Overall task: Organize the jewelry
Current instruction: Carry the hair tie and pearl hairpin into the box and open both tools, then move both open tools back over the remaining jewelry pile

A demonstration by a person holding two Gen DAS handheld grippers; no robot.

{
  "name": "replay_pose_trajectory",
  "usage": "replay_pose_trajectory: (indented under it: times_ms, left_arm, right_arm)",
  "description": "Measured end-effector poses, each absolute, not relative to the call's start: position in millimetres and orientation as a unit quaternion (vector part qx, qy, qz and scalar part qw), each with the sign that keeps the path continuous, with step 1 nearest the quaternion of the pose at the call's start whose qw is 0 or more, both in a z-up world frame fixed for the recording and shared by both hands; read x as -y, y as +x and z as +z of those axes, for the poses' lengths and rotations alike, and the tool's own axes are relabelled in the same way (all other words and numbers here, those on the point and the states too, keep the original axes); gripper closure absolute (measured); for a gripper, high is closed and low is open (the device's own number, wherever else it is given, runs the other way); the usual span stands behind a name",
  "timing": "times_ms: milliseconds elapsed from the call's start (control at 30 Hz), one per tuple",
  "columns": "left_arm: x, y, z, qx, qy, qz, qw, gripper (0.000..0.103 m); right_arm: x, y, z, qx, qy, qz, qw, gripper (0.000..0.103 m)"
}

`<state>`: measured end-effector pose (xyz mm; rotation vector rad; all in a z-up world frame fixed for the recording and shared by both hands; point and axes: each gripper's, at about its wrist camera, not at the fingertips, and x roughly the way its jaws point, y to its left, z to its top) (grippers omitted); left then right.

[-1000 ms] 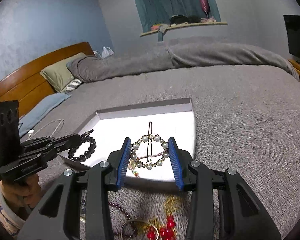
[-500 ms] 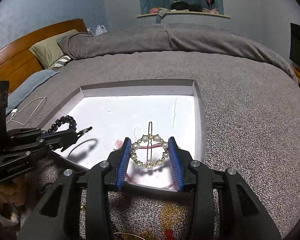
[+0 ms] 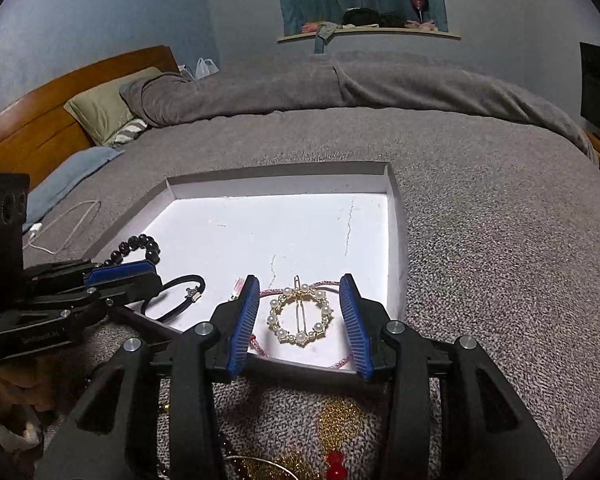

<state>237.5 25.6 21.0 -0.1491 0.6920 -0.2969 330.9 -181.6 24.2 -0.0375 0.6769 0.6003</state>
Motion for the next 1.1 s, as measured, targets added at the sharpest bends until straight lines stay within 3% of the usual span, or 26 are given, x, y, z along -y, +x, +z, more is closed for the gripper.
replay_pose_trajectory:
  times_ms: [133,400,1100]
  left_arm:
    - [-25.2,230.8,24.2,-0.326,-0.069,-0.135,0.933,0.050]
    - [-23.6,216.6,32.5,-0.308,-0.056,-0.121,0.942,0.028]
    - [-10.7,187.0,35.6,-0.297,-0.021,-0.123,0.947,0.023]
  right_arm:
    - [185.4,327.3,28.1,-0.321,-0.013,0.290,0.902,0.056]
    - [185.7,312.9,32.1,-0.312,-0.019,0.294,0.903,0.049]
    - [204.0,279.2,38.4,-0.294,-0.020,0.291,0.910,0.046]
